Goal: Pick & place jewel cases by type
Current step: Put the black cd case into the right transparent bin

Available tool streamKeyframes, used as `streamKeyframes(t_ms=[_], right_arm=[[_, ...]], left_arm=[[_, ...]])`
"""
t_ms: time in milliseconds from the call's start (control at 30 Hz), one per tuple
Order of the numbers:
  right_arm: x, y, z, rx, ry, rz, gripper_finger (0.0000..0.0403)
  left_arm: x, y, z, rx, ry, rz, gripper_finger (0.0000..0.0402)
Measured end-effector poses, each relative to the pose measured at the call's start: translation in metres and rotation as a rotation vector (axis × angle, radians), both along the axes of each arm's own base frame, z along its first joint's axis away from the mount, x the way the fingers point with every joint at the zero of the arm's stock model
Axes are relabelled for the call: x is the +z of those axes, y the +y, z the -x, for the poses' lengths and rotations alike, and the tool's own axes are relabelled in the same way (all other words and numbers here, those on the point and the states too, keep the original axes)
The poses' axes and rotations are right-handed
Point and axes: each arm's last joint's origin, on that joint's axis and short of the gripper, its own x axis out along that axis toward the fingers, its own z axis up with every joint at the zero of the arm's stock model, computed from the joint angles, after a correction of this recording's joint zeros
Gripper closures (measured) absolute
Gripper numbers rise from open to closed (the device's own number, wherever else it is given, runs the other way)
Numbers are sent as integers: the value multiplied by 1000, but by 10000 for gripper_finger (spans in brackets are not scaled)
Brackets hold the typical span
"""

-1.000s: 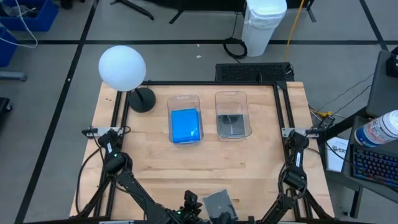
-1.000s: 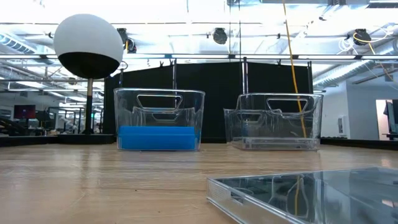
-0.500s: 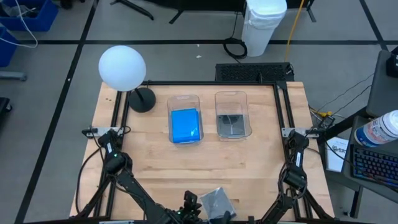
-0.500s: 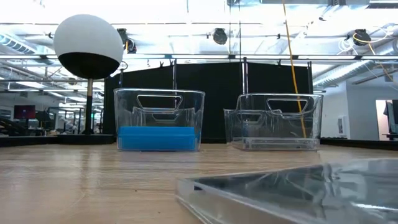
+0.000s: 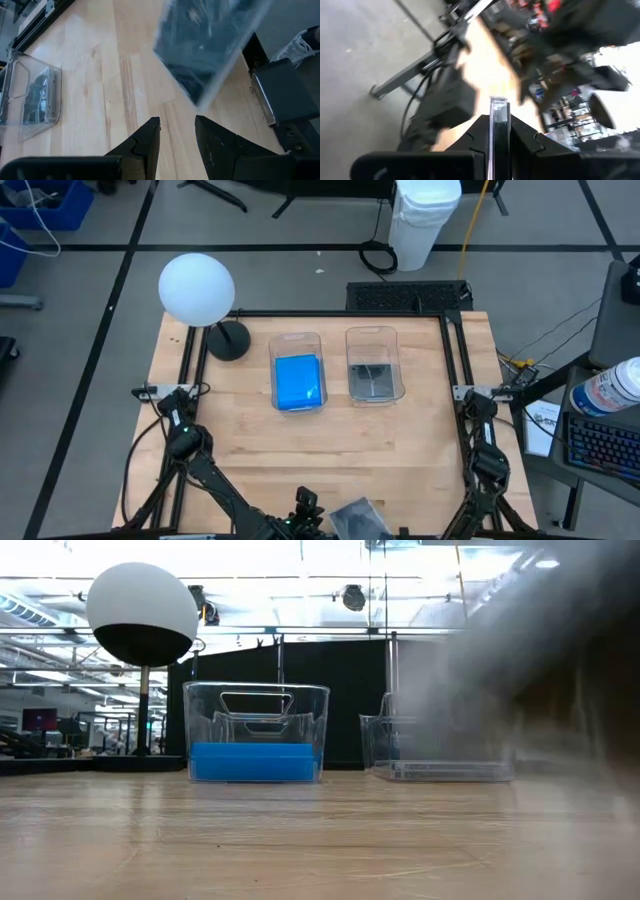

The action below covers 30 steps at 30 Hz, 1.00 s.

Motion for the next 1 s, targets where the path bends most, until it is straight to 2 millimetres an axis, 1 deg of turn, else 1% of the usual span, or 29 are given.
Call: streamKeyframes(t_ms=[133, 233, 300, 400, 467, 533, 633, 700, 733, 800, 867, 1000], right_arm=[[33, -1, 5, -1, -40, -29, 366], [61, -7, 7, -3, -60, -74, 375], [84, -14, 11, -8, -74, -115, 382], [117, -32, 19, -11, -61, -176, 385], [136, -48, 25, -16, -45, -221, 385], [157, -67, 29, -16, -26, -279, 385], [187, -103, 32, -23, -11, -379, 385], [200, -128, 33, -16, 21, -437, 385], [205, -140, 32, -19, 32, -458, 385], [211, -165, 33, -31, 40, -488, 385], [217, -190, 34, -39, 33, -534, 385], [228, -234, 41, -44, -15, -587, 385]], left_arm=[[0, 0, 0, 3, -2, 3, 270], [1, -3, 4, 0, -28, -31, 270], [2, -8, 8, -5, -63, -78, 270], [15, -12, 17, -62, -69, -101, 271], [34, -12, 22, -105, -83, -86, 278], [56, -8, 26, -133, -107, -84, 295], [89, 3, 33, -173, -136, -80, 335], [113, 13, 38, -201, -152, -67, 365], [126, 19, 41, -217, -161, -52, 381], [151, 31, 46, -255, -178, -12, 394], [172, 41, 52, -291, -209, 19, 394], [205, 59, 68, -358, -246, -4, 397]])
